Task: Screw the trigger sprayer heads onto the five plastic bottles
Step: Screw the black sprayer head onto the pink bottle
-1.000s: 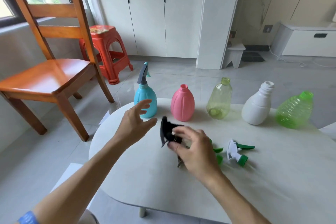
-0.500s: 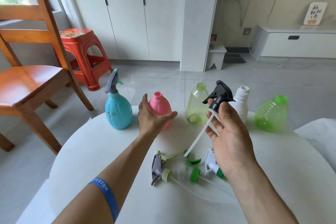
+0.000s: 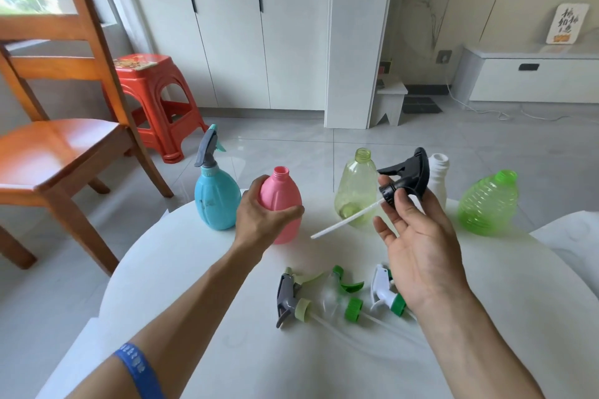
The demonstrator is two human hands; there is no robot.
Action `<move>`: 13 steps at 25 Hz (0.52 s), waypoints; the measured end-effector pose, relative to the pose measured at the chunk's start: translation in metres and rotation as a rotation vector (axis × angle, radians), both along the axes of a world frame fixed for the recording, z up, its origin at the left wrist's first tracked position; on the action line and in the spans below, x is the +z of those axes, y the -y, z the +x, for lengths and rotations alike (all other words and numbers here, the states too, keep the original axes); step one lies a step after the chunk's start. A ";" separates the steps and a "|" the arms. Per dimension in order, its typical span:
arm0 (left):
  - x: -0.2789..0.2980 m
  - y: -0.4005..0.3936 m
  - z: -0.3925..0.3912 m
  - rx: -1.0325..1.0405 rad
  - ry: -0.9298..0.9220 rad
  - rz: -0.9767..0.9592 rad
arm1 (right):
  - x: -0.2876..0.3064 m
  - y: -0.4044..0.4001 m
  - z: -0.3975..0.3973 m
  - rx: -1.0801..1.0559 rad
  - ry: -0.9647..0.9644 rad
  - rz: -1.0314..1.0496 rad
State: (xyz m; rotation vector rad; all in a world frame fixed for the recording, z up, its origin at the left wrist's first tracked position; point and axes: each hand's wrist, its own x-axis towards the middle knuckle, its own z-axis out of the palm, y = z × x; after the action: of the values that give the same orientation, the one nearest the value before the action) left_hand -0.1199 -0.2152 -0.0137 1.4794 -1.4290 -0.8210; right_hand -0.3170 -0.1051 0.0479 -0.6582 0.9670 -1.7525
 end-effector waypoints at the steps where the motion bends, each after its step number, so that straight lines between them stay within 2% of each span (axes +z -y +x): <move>1: 0.007 -0.009 0.007 0.001 0.113 -0.052 | 0.001 0.000 0.003 -0.002 -0.002 -0.022; 4: 0.015 -0.051 0.026 -0.007 0.537 -0.329 | 0.004 -0.002 0.010 -0.004 0.008 -0.091; 6: 0.016 -0.077 0.032 0.001 0.653 -0.411 | 0.007 -0.005 0.014 -0.006 -0.005 -0.123; 13: 0.024 -0.108 0.036 0.036 0.585 -0.335 | 0.005 -0.010 0.023 -0.015 -0.108 -0.184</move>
State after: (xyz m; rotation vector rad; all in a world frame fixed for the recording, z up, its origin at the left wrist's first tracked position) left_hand -0.0835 -0.1071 0.0101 1.5349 -1.8481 -0.0994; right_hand -0.2942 -0.0953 0.0529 -0.8726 0.8908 -1.8494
